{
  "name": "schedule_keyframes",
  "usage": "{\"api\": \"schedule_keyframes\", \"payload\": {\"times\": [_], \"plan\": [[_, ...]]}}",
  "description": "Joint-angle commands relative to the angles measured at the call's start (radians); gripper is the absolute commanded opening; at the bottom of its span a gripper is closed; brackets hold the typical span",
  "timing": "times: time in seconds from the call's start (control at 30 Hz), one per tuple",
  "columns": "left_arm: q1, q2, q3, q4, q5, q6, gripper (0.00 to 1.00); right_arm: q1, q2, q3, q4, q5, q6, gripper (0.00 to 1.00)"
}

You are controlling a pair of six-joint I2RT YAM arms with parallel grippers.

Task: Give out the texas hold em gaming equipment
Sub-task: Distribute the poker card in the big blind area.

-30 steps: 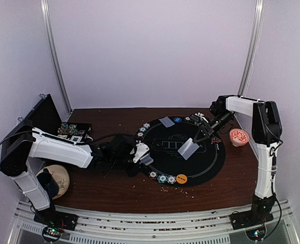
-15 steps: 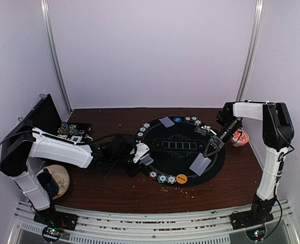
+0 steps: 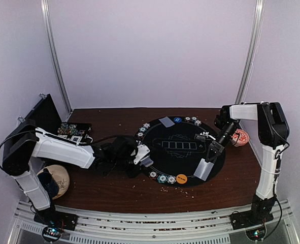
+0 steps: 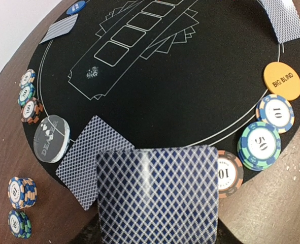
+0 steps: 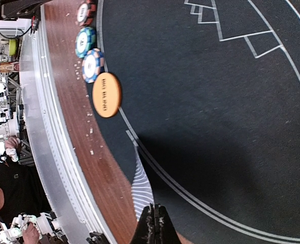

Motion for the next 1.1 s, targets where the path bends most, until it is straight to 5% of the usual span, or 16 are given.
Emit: {"api": "schedule_keyframes", "payload": {"times": [0.0,1.07], "plan": [[0.001,0.006,0.027,0.031,0.004,0.012,0.13,0.017,0.057,0.060,0.000,0.055,-0.008,0.00],[0.001,0.003,0.028,0.030,0.013,0.010,0.14,0.206,0.143,0.161,0.001,0.247,-0.131,0.00]]}}
